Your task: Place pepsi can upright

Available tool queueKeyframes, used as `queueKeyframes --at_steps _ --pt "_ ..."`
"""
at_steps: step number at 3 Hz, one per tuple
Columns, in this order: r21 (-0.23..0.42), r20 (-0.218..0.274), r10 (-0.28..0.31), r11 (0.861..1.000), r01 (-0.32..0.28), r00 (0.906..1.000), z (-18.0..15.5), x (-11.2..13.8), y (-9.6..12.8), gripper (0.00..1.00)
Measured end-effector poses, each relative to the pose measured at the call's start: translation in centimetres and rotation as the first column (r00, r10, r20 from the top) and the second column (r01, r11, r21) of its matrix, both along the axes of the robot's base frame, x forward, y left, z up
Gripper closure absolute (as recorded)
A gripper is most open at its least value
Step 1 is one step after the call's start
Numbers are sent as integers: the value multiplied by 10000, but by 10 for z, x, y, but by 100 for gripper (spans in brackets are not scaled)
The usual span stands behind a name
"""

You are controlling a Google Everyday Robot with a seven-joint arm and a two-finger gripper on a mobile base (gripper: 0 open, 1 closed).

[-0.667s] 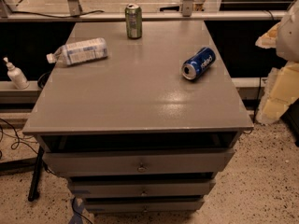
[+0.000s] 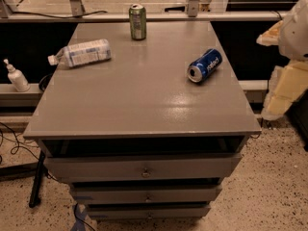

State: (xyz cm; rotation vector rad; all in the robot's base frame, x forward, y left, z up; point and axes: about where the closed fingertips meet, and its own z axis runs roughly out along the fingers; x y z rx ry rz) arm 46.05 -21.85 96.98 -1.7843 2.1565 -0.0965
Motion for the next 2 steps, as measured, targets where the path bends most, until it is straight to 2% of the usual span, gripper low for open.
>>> queueKeyframes --at_steps 1,2 --pt "317 327 1176 9924 -1186 9925 -17 42 -2 0" --pt "626 743 2708 9593 -2755 9598 -42 85 11 0"
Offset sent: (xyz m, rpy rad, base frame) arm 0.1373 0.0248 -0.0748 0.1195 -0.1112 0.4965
